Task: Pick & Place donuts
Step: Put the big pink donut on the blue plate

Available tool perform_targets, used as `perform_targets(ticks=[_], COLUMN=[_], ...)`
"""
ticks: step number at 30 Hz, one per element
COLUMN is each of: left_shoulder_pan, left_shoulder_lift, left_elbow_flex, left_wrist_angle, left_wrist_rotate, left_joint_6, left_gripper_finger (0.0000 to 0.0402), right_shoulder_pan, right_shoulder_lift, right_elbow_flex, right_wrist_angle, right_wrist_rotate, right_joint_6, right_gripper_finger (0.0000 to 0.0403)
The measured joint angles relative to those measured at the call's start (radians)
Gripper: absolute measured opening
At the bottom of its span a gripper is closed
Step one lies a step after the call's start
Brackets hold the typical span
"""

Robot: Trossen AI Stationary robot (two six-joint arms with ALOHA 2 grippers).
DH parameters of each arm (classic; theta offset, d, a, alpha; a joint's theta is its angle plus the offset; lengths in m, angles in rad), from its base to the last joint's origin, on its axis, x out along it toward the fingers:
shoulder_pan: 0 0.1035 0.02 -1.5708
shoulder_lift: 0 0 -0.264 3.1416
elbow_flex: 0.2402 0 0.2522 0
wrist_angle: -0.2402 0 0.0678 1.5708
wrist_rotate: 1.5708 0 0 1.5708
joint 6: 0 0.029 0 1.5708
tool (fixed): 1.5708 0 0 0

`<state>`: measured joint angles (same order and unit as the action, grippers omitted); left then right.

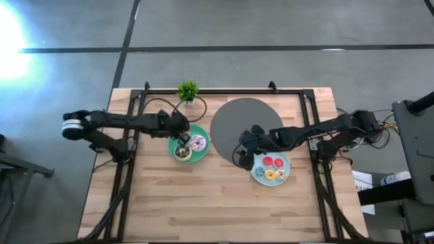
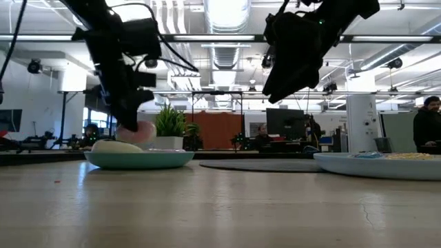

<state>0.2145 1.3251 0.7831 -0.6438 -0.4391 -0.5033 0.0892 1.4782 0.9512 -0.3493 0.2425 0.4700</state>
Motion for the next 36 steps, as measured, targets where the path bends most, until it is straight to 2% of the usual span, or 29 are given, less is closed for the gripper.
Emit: perform_targets(ticks=[3, 8, 13, 19, 28, 33, 36], left_shoulder_pan=[-0.001, -0.005, -0.008, -0.011, -0.011, -0.009, -0.007], left_shoulder_lift=[0.053, 0.123, 0.146, 0.092, 0.057, 0.062, 0.056], left_elbow_flex=[0.003, 0.015, 0.02, 0.06, 0.062, 0.082, 0.084], left_wrist_angle=[0.02, 0.028, -0.002, -0.067, -0.085, -0.102, -0.12], left_wrist_rotate=[0.019, 0.141, 0.132, 0.132, 0.126, 0.218, 0.174], left_joint_6=[0.006, 0.013, 0.002, -0.002, 0.012, 0.058, 0.024], left_gripper_finger=[0.0008, 0.0028, 0.0078, 0.0122, 0.0134, 0.0134, 0.0134], right_shoulder_pan=[0.0, -0.001, -0.002, -0.002, -0.002, -0.002, -0.002], right_shoulder_lift=[-0.006, -0.014, -0.015, -0.015, -0.015, -0.015, -0.015], right_elbow_flex=[0.002, 0.004, 0.004, 0.003, 0.002, 0.002, 0.002], right_wrist_angle=[0.002, 0.021, 0.017, 0.017, 0.018, 0.018, 0.018], right_wrist_rotate=[0.022, 0.025, 0.026, 0.023, 0.023, 0.022, 0.022], right_joint_6=[0.002, 0.001, 0.001, 0.001, -0.006, -0.006, -0.004], right_gripper_finger=[0.0214, 0.0215, 0.0214, 0.0215, 0.0215, 0.0215, 0.0215])
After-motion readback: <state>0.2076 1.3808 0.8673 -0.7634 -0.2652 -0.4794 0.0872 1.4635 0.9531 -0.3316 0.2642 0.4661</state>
